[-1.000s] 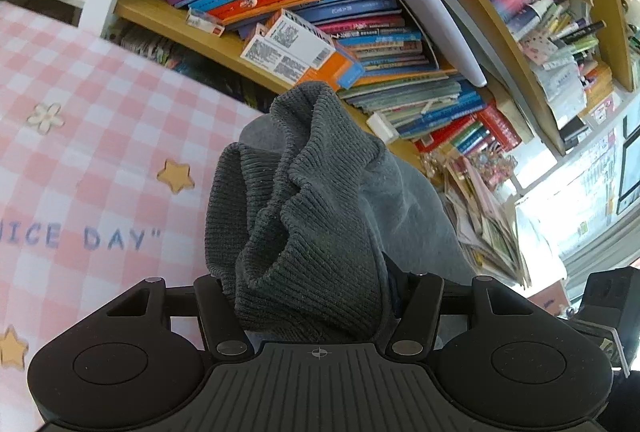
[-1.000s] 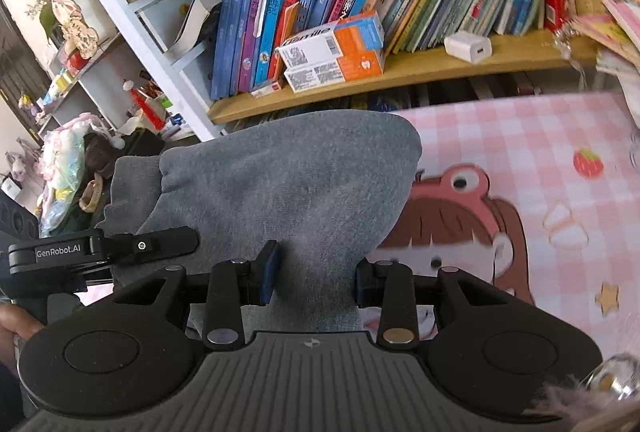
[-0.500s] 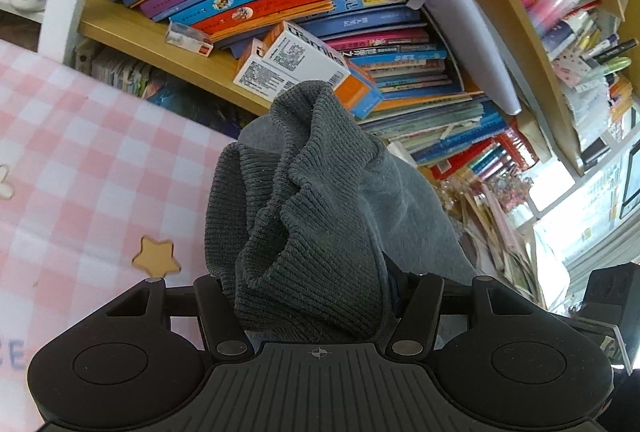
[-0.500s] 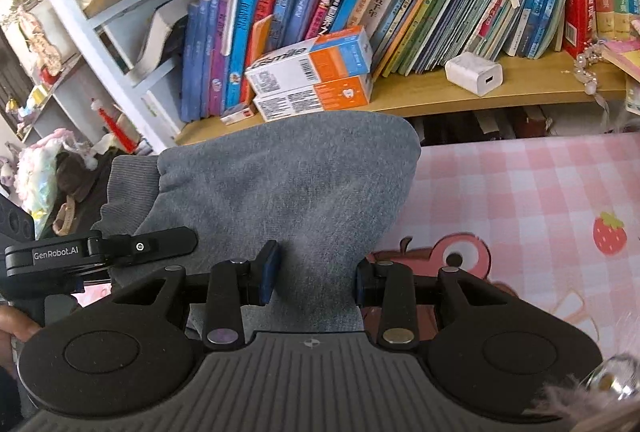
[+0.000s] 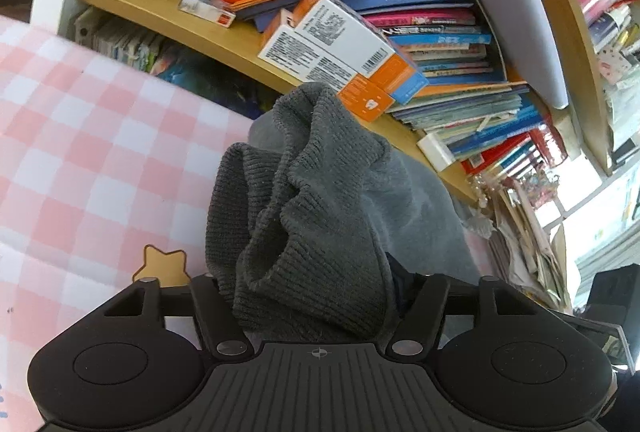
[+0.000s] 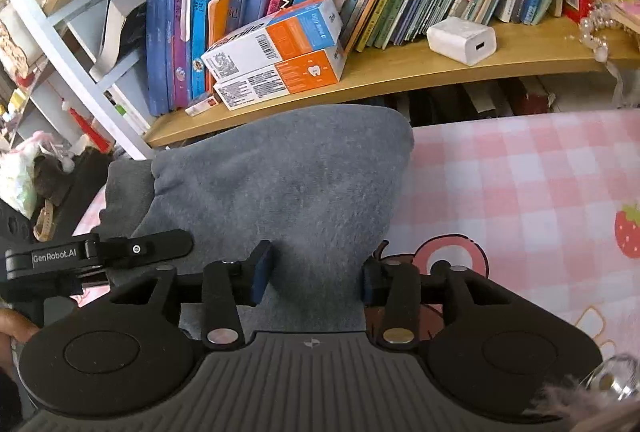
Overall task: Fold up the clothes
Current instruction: 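Lower the folded sweatshirt onto the table and open both grippers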
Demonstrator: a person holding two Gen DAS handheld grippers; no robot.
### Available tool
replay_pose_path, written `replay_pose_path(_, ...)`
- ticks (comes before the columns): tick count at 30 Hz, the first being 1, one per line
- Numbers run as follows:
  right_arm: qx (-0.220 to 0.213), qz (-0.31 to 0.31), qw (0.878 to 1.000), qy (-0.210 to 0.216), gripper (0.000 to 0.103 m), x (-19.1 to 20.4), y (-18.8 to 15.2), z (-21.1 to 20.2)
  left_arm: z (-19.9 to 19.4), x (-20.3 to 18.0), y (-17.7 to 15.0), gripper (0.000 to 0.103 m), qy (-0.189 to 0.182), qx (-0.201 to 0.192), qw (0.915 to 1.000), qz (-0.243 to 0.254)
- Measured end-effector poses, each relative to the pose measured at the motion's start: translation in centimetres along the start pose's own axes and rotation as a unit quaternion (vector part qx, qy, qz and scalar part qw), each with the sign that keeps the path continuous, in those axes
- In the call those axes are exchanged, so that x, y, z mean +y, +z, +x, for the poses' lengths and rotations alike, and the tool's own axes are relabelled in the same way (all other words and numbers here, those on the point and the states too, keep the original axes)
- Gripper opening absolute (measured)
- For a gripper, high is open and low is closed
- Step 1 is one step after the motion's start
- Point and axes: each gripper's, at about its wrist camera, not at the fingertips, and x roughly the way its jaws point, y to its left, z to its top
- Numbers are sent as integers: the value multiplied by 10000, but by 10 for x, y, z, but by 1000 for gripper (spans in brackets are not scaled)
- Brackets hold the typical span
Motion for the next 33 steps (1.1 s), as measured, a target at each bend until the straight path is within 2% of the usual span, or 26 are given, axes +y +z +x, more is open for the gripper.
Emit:
replay_pose_path(2, -9, 28, 10000, -59, 51, -1, 0, -1, -3, -1, 0, 76, 153, -96, 9998, 12)
replay_pose_path(4, -40, -4, 9998, -187, 63, 1, -1, -5, -10, -4, -1, 80, 354, -245, 9990, 90)
replay_pose_path(10, -208, -122, 9984, -508, 75, 9, -9, -28, -43, -11, -14, 85, 658, -585, 9956, 327)
replay_pose_path(16, -287, -50, 9972, -695, 80, 22, -32, -60, -72, -25, -39, 86, 853, -626, 9932, 478)
replay_pose_path(19, -338, -33, 9962, -807, 83, 32, -47, -77, -81, -38, -58, 86, 1116, -606, 9901, 593)
replay_pose_path(22, -410, -50, 9937, -1044, 85, 44, -63, -91, -87, -50, -79, 87, 1397, -571, 9859, 721)
replay_pose_path(29, -577, -370, 9842, -1633, 88, 69, -104, -114, -99, -76, -119, 87, 1651, -582, 9794, 1011)
replay_pose_path(33, -625, -495, 9814, -1748, 92, 78, -125, -123, -107, -82, -134, 87, 1838, -634, 9745, 1123)
